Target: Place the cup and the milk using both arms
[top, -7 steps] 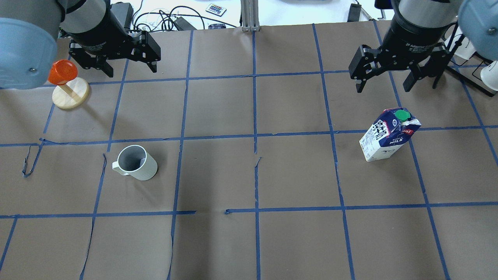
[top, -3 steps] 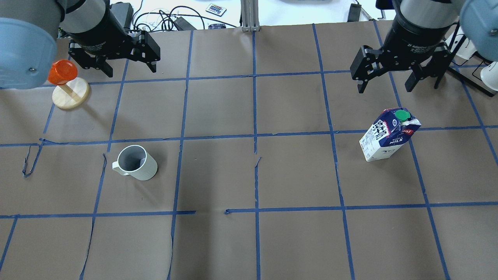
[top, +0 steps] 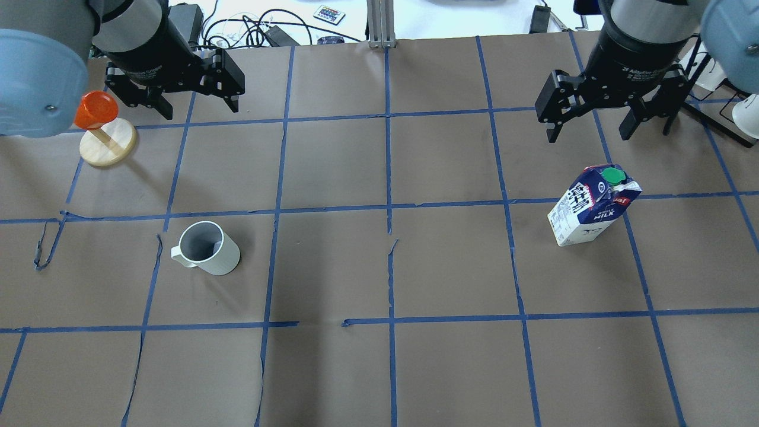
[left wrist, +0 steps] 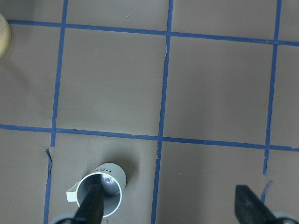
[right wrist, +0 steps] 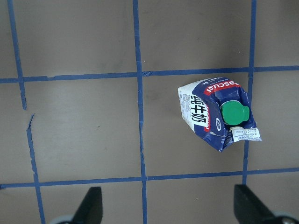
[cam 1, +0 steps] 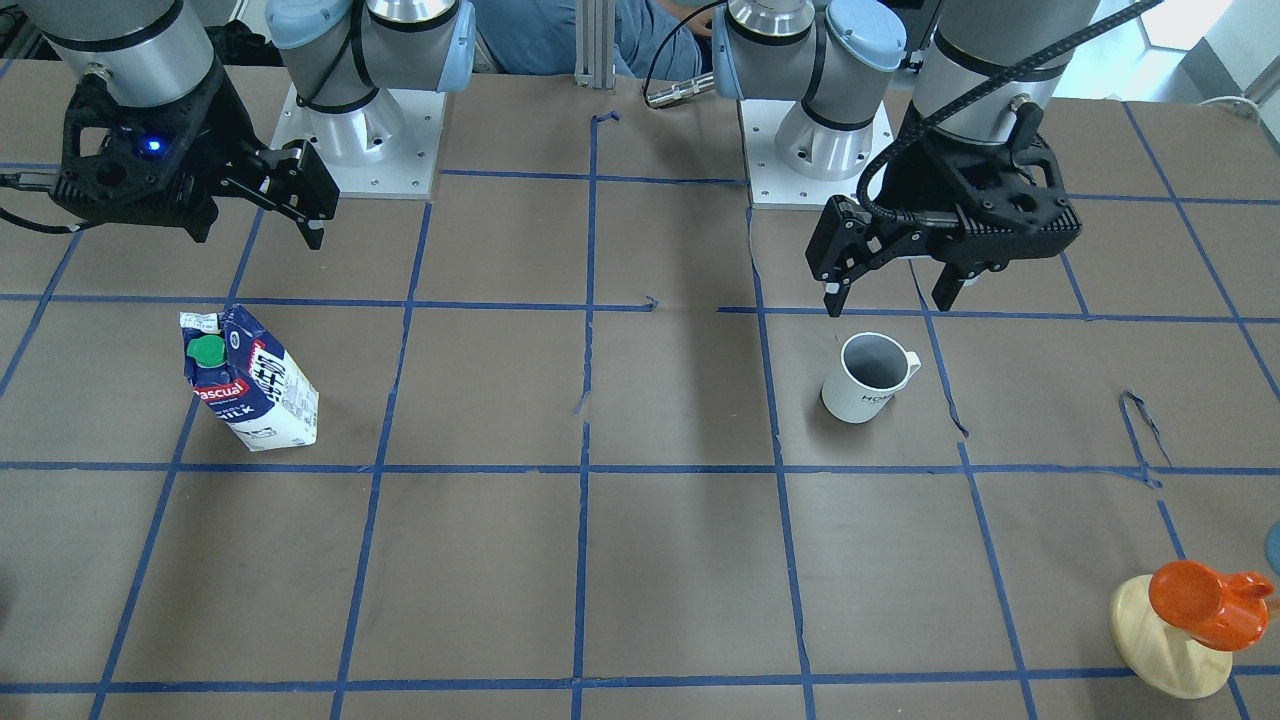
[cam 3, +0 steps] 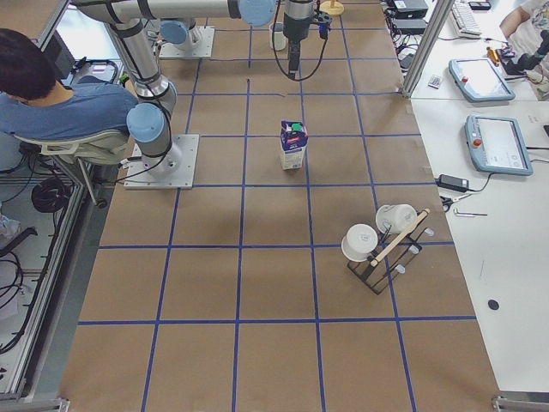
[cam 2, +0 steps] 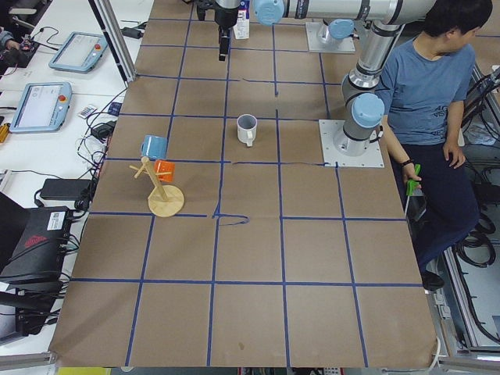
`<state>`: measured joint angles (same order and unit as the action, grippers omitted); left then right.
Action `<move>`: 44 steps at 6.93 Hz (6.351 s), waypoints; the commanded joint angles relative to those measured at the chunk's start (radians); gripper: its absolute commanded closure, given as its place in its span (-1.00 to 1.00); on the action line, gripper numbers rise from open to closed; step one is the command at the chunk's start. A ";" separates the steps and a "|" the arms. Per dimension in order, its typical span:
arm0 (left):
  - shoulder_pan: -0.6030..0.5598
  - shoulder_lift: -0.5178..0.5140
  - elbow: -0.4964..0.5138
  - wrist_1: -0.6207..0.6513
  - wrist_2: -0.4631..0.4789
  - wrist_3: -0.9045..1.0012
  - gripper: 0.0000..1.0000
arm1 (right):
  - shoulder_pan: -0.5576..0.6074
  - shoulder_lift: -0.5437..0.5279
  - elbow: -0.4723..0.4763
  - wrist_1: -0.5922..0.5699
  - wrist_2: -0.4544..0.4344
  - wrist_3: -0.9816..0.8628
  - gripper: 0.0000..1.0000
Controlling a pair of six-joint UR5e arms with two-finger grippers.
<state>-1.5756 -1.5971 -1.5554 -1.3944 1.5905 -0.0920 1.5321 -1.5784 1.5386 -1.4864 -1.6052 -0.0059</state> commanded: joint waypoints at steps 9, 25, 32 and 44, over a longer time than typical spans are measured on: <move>-0.001 0.000 -0.002 0.000 0.002 -0.002 -1.00 | 0.000 0.000 0.002 0.002 -0.002 0.001 -1.00; 0.063 -0.150 -0.446 0.324 0.088 0.052 -1.00 | -0.186 0.089 0.213 -0.279 -0.035 -0.328 -1.00; 0.057 -0.175 -0.450 0.397 0.089 0.008 1.00 | -0.193 0.110 0.282 -0.372 -0.028 -0.333 -0.93; -0.492 -0.366 -0.166 0.348 -0.032 -0.768 1.00 | -0.194 0.109 0.218 -0.367 -0.030 -0.350 0.62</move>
<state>-2.0164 -1.9411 -1.7233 -1.0457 1.5888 -0.8100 1.3381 -1.4694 1.7939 -1.8803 -1.6314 -0.3560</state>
